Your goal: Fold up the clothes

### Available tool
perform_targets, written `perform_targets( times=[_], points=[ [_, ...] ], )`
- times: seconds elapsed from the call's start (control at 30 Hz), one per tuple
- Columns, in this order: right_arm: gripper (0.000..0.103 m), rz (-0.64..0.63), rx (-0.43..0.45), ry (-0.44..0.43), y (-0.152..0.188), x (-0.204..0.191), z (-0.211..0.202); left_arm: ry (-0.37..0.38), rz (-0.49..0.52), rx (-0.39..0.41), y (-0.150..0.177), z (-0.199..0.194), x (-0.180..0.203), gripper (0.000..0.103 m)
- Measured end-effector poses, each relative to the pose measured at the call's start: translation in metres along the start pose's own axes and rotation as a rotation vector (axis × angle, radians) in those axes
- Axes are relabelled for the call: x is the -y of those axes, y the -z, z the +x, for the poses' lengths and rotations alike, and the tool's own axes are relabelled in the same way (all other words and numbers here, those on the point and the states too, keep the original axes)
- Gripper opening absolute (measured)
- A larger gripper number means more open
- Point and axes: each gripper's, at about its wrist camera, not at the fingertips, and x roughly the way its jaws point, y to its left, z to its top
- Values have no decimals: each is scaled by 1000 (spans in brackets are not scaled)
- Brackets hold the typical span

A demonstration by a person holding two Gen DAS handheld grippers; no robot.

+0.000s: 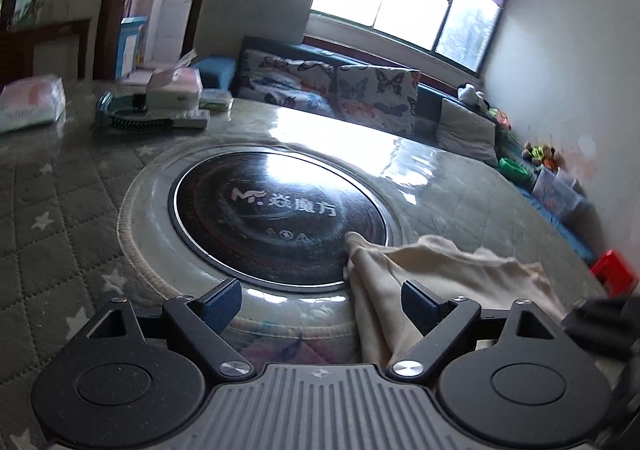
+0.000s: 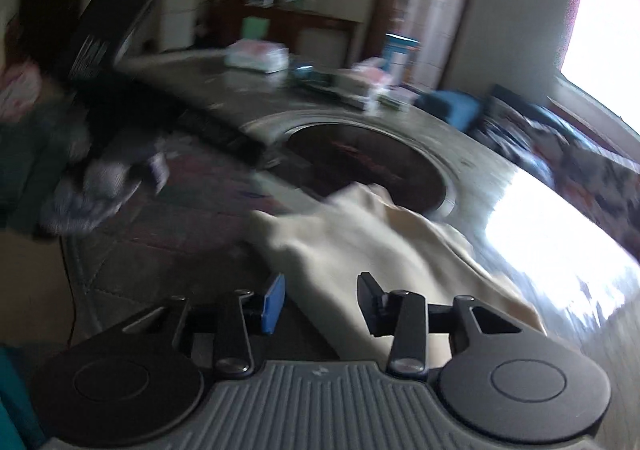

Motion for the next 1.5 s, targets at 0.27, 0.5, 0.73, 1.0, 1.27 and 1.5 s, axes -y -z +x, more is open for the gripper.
perform_targets(
  times=[0.27, 0.5, 0.73, 1.0, 1.27, 1.5],
  points=[
    [40, -174, -13, 11, -15, -39, 35, 114, -139, -78, -3, 9, -4, 89],
    [17, -53, 16, 5, -19, -25, 30, 183, -250, -127, -6, 22, -1, 89],
    [14, 90, 101, -23, -17, -2, 0, 212, -406, -200, -7, 41, -3, 88],
    [13, 94, 129, -46, -5, 0, -22, 294, -536, -276, 6, 59, -5, 39],
    [17, 141, 114, -71, 8, 4, -36, 279, -539, -265, 10, 59, -16, 19],
    [21, 334, 85, 139, 40, 60, -56, 253, -460, -249, 8, 53, -12, 19]
  ],
)
